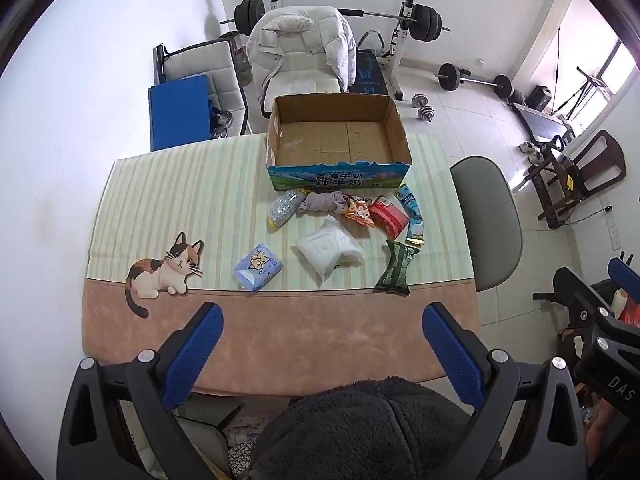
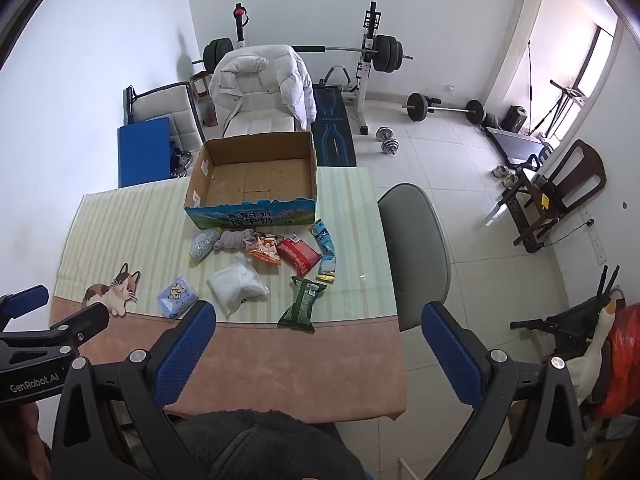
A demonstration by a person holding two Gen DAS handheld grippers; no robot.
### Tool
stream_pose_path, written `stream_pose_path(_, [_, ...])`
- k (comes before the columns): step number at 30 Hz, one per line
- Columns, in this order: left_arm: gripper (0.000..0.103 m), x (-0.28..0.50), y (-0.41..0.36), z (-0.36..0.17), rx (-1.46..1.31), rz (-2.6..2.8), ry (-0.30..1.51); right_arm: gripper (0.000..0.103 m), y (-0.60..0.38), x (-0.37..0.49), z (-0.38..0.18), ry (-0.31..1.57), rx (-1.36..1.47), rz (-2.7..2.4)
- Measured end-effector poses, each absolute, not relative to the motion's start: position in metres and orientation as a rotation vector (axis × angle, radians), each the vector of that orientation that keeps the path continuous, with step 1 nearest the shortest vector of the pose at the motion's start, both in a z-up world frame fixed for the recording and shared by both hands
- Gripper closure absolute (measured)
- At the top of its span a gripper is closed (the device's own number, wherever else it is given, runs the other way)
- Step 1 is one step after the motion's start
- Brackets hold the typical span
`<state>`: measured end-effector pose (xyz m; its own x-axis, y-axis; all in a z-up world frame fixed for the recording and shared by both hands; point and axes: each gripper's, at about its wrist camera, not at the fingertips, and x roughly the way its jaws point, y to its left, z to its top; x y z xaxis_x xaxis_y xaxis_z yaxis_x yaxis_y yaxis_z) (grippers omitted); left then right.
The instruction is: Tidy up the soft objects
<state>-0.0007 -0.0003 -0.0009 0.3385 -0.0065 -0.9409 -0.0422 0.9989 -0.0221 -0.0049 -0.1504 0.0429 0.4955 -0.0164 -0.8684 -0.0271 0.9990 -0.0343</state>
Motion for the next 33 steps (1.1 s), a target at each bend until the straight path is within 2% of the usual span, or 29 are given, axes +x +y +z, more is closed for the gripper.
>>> stream_pose_path(33, [0.001,0.009,0.002,0.004,-0.055,0.025,1.219,0.000,-0.148,0.002,0.038,1.064,-0.059,0.013])
